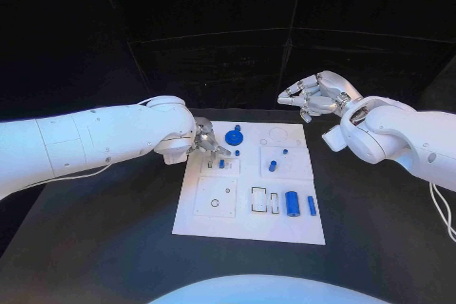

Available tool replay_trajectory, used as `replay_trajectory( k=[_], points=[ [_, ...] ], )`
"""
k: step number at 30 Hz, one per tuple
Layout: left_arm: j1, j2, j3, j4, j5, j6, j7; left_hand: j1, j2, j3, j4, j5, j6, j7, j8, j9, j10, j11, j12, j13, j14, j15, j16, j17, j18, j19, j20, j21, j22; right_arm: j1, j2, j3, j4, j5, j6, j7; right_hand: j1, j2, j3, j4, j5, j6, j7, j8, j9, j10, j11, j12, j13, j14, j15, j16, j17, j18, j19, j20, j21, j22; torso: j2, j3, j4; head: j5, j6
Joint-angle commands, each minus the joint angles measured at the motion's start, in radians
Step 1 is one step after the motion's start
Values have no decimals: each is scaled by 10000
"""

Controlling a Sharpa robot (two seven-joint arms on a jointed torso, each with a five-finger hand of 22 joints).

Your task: Assemble the parts on the task board

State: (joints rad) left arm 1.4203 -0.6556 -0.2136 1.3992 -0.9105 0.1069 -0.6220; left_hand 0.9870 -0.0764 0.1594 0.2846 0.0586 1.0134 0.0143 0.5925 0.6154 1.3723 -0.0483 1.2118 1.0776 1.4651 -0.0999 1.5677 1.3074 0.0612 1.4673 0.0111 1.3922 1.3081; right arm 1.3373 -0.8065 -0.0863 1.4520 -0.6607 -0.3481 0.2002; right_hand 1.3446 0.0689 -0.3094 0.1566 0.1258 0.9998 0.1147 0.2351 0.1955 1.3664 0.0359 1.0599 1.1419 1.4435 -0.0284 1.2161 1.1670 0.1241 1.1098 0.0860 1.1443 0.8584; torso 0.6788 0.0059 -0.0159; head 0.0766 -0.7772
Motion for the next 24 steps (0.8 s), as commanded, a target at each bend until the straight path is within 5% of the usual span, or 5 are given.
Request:
replay_trajectory(
  k=[1, 5, 12, 24],
  points=[
    [136, -126, 59, 120, -27, 84, -28, 132, 31, -92, -9, -6, 32, 12, -51, -17, -19, -27, -73, -55, 1057, -46, 31, 2634, -47, 180, -49, 21, -20, 25, 10, 8, 43, 37, 41, 58, -91, 28, -42, 14, -5, -66, 7, 59, 19, -49, -8, -64, -10, -96, 7, -57, -16, 188, -57, 7, -60, -17, 2, 22, -10, 0, 37],
    [268, -133, 99, -156, -27, 301, -90, 248, 75, -352, 24, -6, -151, 78, -140, -54, -236, 23, -371, -426, 1057, -22, 31, 2634, -6, 108, -36, -127, -217, 25, 37, 7, 18, 52, 59, 48, -67, 60, -43, -7, 122, -94, 10, 80, 36, -60, -7, -75, -4, -102, 8, -74, -28, 190, -70, 10, -72, -22, -4, 11, 10, 17, 89],
    [331, 356, 110, -1542, -24, 687, -36, 801, 414, -722, -6, 38, -565, 305, -664, -387, -542, 213, -754, -930, 1057, 120, 31, 2634, 39, 25, 81, -330, -450, 25, 68, 7, -48, 59, 63, 28, 42, 105, -59, -105, 567, -138, 10, 148, 86, -59, -10, -74, 30, -91, 6, -74, -16, 190, -66, 11, -77, 4, 8, 0, -17, 103, 142],
    [164, 1178, 100, -3389, -24, 1002, 434, 974, 528, -1149, 43, 35, -571, 432, -1066, -712, -702, 324, -866, -1061, 1057, 222, 31, 2634, 31, 51, 182, -314, -386, 24, 131, 7, -80, 51, 102, -10, 131, 175, -82, -193, 1028, -166, 6, 222, 135, -44, -19, -68, 67, -72, -1, -64, 2, 185, -43, 6, -65, 48, 21, -8, -8, 132, 128]
  ],
)
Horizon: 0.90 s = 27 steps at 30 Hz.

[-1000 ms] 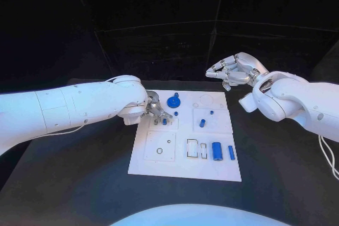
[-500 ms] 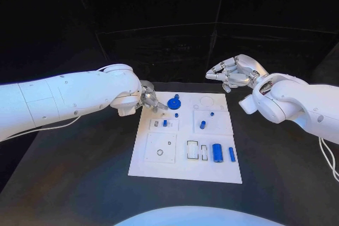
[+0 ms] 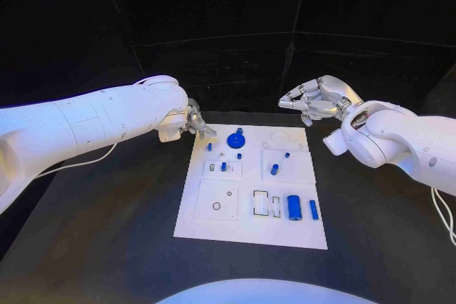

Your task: Assemble the parts on the task board

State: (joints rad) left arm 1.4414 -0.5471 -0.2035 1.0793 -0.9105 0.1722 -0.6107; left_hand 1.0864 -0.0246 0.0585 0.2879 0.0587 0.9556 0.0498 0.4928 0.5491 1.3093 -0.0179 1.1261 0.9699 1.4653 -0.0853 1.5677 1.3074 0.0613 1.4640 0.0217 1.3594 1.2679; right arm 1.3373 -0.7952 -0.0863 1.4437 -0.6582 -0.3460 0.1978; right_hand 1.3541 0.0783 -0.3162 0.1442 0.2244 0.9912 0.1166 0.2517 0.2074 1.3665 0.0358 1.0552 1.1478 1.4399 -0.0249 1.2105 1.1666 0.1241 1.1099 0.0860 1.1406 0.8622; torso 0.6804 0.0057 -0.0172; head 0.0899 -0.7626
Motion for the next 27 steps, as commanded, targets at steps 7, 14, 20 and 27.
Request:
replay_trajectory(
  k=[7, 14, 20, 27],
  points=[
    [-231, 395, -2, -782, -25, 410, 465, -124, 61, -395, 12, 7, 71, 85, -161, -133, -89, 32, -17, -5, 1055, 87, 31, 2634, 32, 85, 97, 8, 19, 24, 56, 8, -23, 28, 94, 8, 88, 113, -27, -120, 288, -114, -10, 80, 35, -49, -20, -45, 8, -33, -40, -13, 7, 187, -47, 2, -36, 13, -6, 6, -1, 33, -64],
    [-305, 537, -2, -1011, -107, 592, 602, 28, 68, -495, -35, 8, 105, 87, -211, -178, -107, 34, -31, -30, 1055, 90, 31, 2634, 36, 81, 103, -3, 12, 24, 78, 8, -42, 34, 109, 0, 105, 123, -28, -134, 347, -120, -9, 87, 40, -50, -21, -49, 9, -30, -40, -7, 14, 186, -43, 1, -34, 21, -18, 12, 5, 36, -83],
    [-347, 625, -2, -1055, -279, 772, 699, 115, 78, -546, -49, 10, 126, 87, -235, -201, -117, 34, -43, -50, 1055, 92, 31, 2634, 34, 84, 106, 2, 24, 24, 99, 8, -54, 36, 118, -6, 105, 123, -28, -134, 347, -120, -9, 87, 40, -50, -21, -49, 9, -30, -40, -7, 14, 186, -43, 1, -34, 21, -19, 18, 2, 48, -93],
    [-387, 675, -1, -1165, -324, 954, 734, 311, 102, -635, -85, 15, 163, 90, -283, -245, -132, 37, -61, -82, 1055, 96, 31, 2634, 37, 77, 111, -13, 15, 24, 109, 8, -56, 36, 120, -14, 105, 123, -28, -134, 347, -120, -9, 87, 40, -50, -21, -49, 9, -30, -40, -7, 14, 186, -43, 1, -34, 21, -20, 6, -15, 35, -91]
  ],
)
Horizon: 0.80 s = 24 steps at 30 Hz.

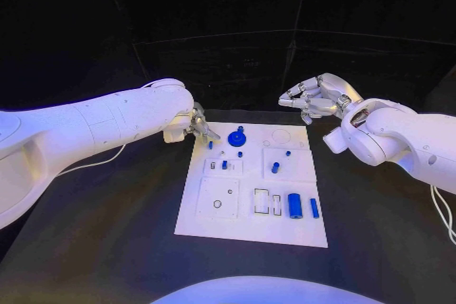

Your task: Assemble the parts on the task board

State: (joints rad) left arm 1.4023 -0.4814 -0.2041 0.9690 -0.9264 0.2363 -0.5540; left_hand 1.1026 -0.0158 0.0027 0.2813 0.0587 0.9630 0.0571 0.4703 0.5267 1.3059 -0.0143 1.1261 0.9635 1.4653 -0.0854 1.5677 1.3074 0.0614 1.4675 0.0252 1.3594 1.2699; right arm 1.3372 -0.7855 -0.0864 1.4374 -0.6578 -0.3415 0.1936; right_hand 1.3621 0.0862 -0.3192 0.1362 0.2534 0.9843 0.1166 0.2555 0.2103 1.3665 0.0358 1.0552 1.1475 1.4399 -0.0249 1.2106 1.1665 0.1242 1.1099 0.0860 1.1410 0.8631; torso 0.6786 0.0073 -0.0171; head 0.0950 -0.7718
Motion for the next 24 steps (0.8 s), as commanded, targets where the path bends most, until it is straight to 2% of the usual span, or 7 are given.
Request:
replay_trajectory(
  k=[1, 4, 8, 17, 24],
  points=[
    [-2, 25, 5, -89, -169, 321, 164, 204, 29, -94, -29, 17, 98, 17, -70, -32, -103, 2, -69, -30, 1055, 98, 31, 2634, 37, 41, 77, -15, -5, 24, 11, 8, 7, 32, 76, 26, 26, 45, 2, -53, 56, -52, -10, 50, 10, -50, -20, -49, 12, -30, -40, -7, 15, 185, -44, 1, -38, 11, -3, -12, -16, -18, 1],
    [-15, 39, 5, -120, -257, 321, 165, 311, 63, -118, -50, 23, 116, 18, -91, -52, -121, 3, -96, -72, 1055, 99, 31, 2634, 36, 43, 79, -13, 4, 24, 13, 8, 5, 32, 78, 14, 26, 45, 2, -53, 56, -52, -10, 50, 10, -50, -20, -49, 12, -30, -40, -7, 15, 185, -44, 1, -38, 11, -3, -3, -6, -31, 0],
    [-35, 59, 5, -127, -433, 303, 182, 376, 76, -137, -65, 25, 130, 18, -103, -64, -128, 2, -110, -93, 1055, 100, 31, 2634, 33, 47, 81, -6, 17, 24, 17, 8, 1, 32, 84, 4, 31, 50, -3, -60, 91, -56, -9, 54, 14, -50, -20, -53, 13, -32, -40, -12, 11, 185, -44, 1, -40, 12, -2, -13, 3, -47, -11],
    [-60, 123, 6, -146, -520, 341, 222, 497, 96, -169, -98, 27, 153, 17, -123, -84, -133, 2, -121, -115, 1055, 102, 31, 2634, 34, 45, 83, -10, 16, 24, 31, 8, -9, 32, 90, -13, 31, 50, -3, -60, 91, -56, -9, 54, 14, -50, -20, -53, 13, -32, -40, -12, 11, 185, -44, 1, -40, 12, 5, 7, 7, -45, -13],
    [-80, 172, 6, -199, -530, 331, 253, 524, 99, -177, -106, 27, 157, 18, -128, -88, -139, 2, -131, -129, 1055, 103, 31, 2634, 37, 41, 84, -20, 4, 24, 44, 8, -24, 32, 102, -26, 31, 50, -3, -60, 91, -56, -9, 54, 14, -50, -20, -53, 13, -32, -40, -12, 11, 185, -44, 1, -40, 12, 0, 1, 13, -32, -13]
  ],
)
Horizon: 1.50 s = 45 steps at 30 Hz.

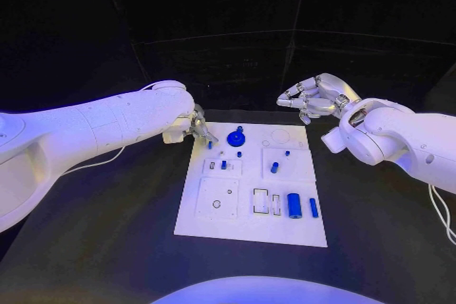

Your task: Assemble the parts on the task board

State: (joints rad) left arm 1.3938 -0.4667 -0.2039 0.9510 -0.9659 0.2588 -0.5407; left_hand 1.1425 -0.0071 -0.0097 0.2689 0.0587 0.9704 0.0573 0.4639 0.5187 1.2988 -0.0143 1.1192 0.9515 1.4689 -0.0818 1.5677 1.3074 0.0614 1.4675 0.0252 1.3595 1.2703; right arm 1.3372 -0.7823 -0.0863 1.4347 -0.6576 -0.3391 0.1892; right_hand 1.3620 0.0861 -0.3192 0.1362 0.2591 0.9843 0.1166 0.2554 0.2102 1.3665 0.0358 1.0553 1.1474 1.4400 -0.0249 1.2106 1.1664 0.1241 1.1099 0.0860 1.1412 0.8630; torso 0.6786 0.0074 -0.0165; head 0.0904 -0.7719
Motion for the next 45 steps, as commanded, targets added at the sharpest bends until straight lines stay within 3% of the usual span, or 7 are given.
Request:
replay_trajectory(
  k=[1, 17, 30, 34, 39, 45],
  points=[
    [3, 31, 5, -22, -135, 103, 121, 141, 15, -56, 13, 27, 85, 17, -67, -11, -69, 3, -64, -12, 1019, 67, 31, 2634, 37, 39, 85, -23, -4, 24, 17, 8, -2, 30, 82, 17, 32, 51, -3, -60, 34, -57, -9, 55, 15, -51, -20, -53, 13, -32, -40, -12, 12, 186, -45, 1, -41, 14, 3, -5, 8, 9, -12],
    [-44, 97, 4, -98, -136, 189, 172, 356, 88, -92, -51, 33, 111, 22, -109, -49, -68, 7, -60, -17, 1019, 73, 31, 2634, 37, 37, 90, -28, 1, 24, 96, 7, -60, 30, 176, -21, 53, 72, 1, -75, 71, -60, -10, 64, 21, -46, -22, -49, 21, -31, -41, -13, 12, 187, -49, 1, -47, 10, 2, -2, 9, -21, 10],
    [-64, 128, 3, -151, -41, -158, 317, 858, 507, 48, -198, 39, 148, 33, -196, -127, -100, 18, -97, -86, 1019, 91, 31, 2634, 57, -2, 107, -110, -81, 24, 111, 7, -72, 30, 207, -63, 69, 75, 5, -87, 78, -63, -11, 66, 22, -46, -23, -50, 22, -31, -41, -13, 12, 187, -50, 1, -48, 9, -5, 2, 7, -12, 44],
    [-66, 136, 3, -166, -4, -174, 353, 1384, 726, 334, -491, 52, 124, 9, -246, -163, -142, -3, -151, -153, 1019, 81, 31, 2634, 66, -16, 105, -140, -106, 24, 114, 7, -75, 30, 210, -75, 158, 91, 22, -152, 110, -73, -11, 77, 30, -48, -26, -56, 26, -32, -43, -18, 9, 187, -49, -1, -49, 16, 0, 1, 0, 5, 39],
    [-68, 132, 3, -156, 34, -55, 398, 2315, 902, 964, -1138, 74, 60, -51, -322, -213, -204, -61, -237, -224, 1019, 40, 31, 2634, 75, -30, 76, -172, -130, 24, 107, 7, -72, 30, 232, -95, 195, 102, 32, -180, 129, -77, -10, 82, 33, -46, -26, -52, 32, -28, -45, -8, 22, 187, -50, -2, -51, 16, -2, -3, 4, 7, 10],
    [-71, 92, 2, -101, 388, 126, 378, 2723, 787, 1771, -1664, 66, 71, -34, -373, -261, -205, -48, -341, -311, 1019, 50, 31, 2634, 80, -49, 67, -225, -169, 24, 100, 7, -66, 22, 286, -121, 207, 107, 36, -188, 139, -78, -9, 83, 34, -47, -27, -56, 31, -28, -45, -8, 21, 187, -48, -2, -49, 21, -9, -3, 8, 16, -18]
  ],
)
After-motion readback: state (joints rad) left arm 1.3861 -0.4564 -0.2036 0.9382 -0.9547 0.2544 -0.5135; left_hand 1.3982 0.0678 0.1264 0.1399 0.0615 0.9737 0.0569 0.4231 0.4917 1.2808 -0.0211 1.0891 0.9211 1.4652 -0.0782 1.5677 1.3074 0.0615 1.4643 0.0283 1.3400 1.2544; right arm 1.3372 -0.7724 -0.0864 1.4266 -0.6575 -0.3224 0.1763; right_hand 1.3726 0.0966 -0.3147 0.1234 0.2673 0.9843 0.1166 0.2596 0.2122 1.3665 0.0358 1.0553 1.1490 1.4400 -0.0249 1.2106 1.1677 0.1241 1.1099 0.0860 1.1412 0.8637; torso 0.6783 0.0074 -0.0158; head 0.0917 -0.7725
